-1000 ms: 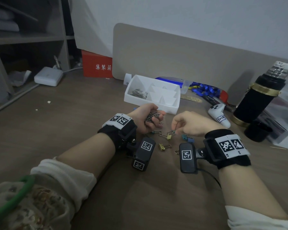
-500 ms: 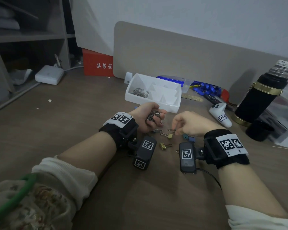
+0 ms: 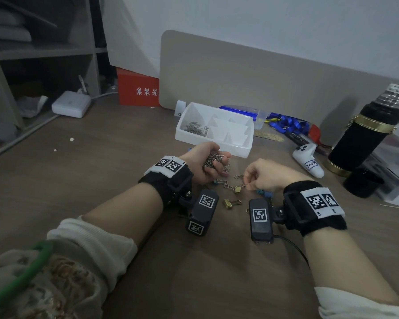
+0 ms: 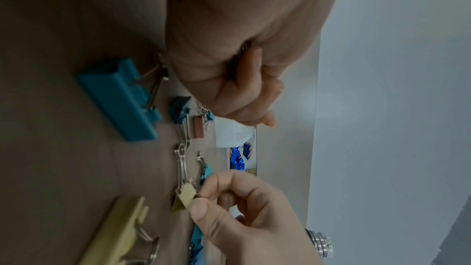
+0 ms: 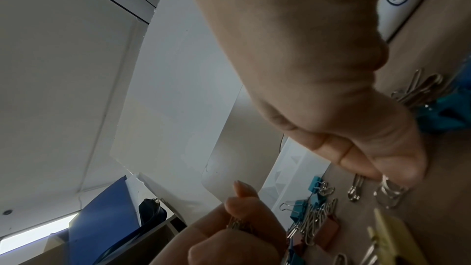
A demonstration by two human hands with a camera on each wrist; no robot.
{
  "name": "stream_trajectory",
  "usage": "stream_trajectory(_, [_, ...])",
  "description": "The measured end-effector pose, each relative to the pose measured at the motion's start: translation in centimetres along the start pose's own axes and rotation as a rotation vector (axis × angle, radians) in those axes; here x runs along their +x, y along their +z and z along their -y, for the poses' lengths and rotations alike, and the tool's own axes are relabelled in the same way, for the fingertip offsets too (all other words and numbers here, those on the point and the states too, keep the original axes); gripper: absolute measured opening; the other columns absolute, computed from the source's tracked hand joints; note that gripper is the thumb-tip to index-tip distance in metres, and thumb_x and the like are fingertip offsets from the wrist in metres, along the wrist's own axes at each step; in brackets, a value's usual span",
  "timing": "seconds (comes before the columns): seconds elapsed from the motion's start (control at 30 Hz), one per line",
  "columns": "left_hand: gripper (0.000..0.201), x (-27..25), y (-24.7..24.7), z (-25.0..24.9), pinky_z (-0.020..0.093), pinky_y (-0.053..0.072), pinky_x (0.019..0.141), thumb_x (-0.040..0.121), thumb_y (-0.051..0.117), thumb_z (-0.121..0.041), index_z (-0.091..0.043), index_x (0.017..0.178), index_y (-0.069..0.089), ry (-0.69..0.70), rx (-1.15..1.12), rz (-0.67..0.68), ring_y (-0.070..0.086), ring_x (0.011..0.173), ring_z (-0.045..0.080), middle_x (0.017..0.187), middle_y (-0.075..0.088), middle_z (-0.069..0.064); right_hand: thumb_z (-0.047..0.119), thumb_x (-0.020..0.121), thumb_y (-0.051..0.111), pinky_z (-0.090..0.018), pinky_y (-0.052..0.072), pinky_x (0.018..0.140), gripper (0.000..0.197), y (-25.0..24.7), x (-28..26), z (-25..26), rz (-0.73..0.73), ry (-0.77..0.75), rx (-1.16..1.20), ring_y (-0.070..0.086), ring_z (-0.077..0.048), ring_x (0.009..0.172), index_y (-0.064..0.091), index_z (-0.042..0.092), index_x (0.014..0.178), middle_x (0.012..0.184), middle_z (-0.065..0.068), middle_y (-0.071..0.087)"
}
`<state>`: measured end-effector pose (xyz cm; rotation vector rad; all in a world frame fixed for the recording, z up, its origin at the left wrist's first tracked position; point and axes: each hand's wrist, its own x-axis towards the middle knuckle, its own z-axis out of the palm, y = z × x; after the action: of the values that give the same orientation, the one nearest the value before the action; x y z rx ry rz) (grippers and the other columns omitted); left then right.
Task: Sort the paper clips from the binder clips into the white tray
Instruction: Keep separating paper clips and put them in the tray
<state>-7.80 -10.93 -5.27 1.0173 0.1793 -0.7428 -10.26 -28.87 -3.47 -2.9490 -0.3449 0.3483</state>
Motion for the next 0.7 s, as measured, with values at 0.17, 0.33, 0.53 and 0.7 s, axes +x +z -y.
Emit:
stream_trajectory(0.17, [0.031, 0.0, -0.2, 0.0, 0.011, 0.017, 0.026, 0.097, 0.036, -0.024, -0.011, 0.073, 0.05, 0.033, -0.061, -0.063, 0.034, 0.03, 0.006, 0.054, 0.049, -0.001, 0.017, 0.09, 0.063, -0.02, 0.04, 0.06, 0.015, 0.2, 0.3, 0.0, -0.004, 0.003, -0.033, 0.055, -0.008, 0.073, 0.059, 0.024, 0.077, 0.08, 0.008, 0.059])
stream_trajectory(0.33, [0.03, 0.1, -0.2, 0.0, 0.011, 0.016, 0.026, 0.096, 0.034, -0.022, -0.011, 0.074, 0.05, 0.017, -0.054, -0.069, 0.034, 0.029, 0.006, 0.055, 0.05, 0.0, 0.017, 0.093, 0.059, -0.021, 0.039, 0.062, 0.011, -0.3, 0.1, 1.1, -0.267, -0.101, 0.185, 0.055, -0.012, 0.078, 0.058, 0.021, 0.082, 0.088, 0.005, 0.061])
stream_trajectory(0.53, [0.029, 0.6, -0.5, 0.0, 0.012, 0.019, 0.026, 0.094, 0.032, -0.026, -0.013, 0.075, 0.05, -0.048, 0.009, -0.014, 0.038, 0.033, 0.007, 0.058, 0.052, 0.001, 0.017, 0.087, 0.067, -0.008, 0.039, 0.053, 0.004, -1.3, 0.2, 4.9, -0.464, -0.299, 0.43, 0.053, 0.003, 0.053, 0.064, 0.015, 0.085, 0.071, 0.011, 0.06])
stream_trajectory(0.7, [0.031, 0.1, -0.5, -0.4, 0.01, 0.017, 0.029, 0.094, 0.034, -0.023, -0.016, 0.068, 0.048, -0.004, -0.028, 0.005, 0.038, 0.032, 0.006, 0.049, 0.047, -0.001, 0.025, 0.082, 0.074, -0.008, 0.036, 0.05, 0.009, -1.1, 1.5, 5.9, -0.428, -0.328, 0.468, 0.044, -0.001, 0.05, 0.066, 0.02, 0.083, 0.063, 0.017, 0.057])
